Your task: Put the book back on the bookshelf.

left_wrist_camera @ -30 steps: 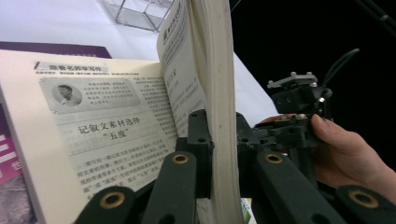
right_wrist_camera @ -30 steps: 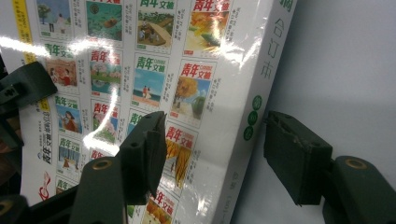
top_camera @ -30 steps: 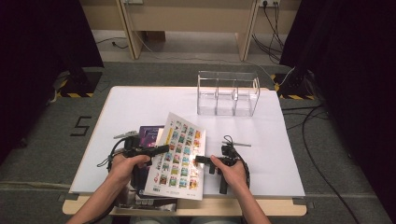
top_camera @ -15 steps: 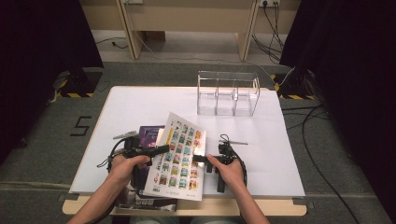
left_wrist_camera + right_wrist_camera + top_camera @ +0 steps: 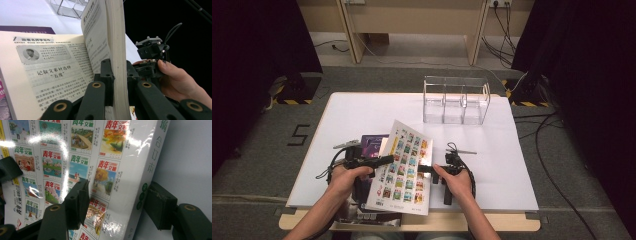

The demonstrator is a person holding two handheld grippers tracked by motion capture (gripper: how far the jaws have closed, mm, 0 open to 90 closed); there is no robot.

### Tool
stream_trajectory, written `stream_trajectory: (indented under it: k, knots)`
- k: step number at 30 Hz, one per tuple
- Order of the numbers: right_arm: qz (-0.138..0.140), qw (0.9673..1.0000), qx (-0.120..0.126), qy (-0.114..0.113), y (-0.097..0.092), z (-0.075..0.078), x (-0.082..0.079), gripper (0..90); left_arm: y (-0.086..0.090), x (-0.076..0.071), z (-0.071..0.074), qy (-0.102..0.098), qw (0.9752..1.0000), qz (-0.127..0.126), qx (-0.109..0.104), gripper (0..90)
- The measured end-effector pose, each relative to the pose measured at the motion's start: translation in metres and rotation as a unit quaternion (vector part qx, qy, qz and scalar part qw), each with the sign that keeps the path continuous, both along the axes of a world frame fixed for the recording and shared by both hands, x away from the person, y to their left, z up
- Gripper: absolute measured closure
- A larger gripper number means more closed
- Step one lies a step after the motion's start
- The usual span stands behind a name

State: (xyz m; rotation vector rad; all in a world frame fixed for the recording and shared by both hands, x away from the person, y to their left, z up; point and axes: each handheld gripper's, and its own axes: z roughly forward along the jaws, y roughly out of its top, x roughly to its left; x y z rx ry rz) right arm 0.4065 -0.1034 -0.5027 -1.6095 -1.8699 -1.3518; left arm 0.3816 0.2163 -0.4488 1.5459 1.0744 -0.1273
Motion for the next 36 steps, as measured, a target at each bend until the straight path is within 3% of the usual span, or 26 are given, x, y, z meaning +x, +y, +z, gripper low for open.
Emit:
stream_trajectory:
  k: [13, 19, 22, 26, 30, 32, 36]
  knots:
    - [-0.007, 1.0, 0.001, -0.005, 0.0, -0.001, 0.004, 40.1, 0.001, 0.001, -0.002, 0.009, 0.9999, 0.008, 0.0, 81.7]
    - [-0.012, 0.9999, -0.006, -0.006, 0.0, -0.001, 0.004, 45.3, 0.002, 0.001, -0.004, 0.025, 0.9992, 0.025, 0.02, 81.6]
    - [-0.012, 0.9999, -0.01, -0.003, 0.0, -0.001, 0.005, 48.9, 0.003, 0.003, -0.006, 0.037, 0.9972, 0.04, 0.051, 81.3]
    - [-0.022, 0.9997, -0.005, -0.006, 0.0, 0.003, 0.003, 60.5, 0.005, 0.003, -0.008, 0.044, 0.9902, 0.061, 0.117, 79.5]
    - [-0.016, 0.9995, -0.007, -0.028, 0.003, 0.018, 0.003, 67.1, 0.008, 0.004, -0.012, 0.057, 0.9871, 0.067, 0.134, 79.2]
    - [-0.008, 0.9988, -0.028, -0.04, 0.008, 0.025, 0.003, 67.1, 0.009, 0.004, -0.014, 0.055, 0.9862, 0.068, 0.141, 79.2]
    - [0.0, 0.9983, -0.043, -0.04, 0.015, 0.03, 0.008, 66.3, 0.013, 0.005, -0.016, 0.061, 0.9854, 0.07, 0.143, 79.1]
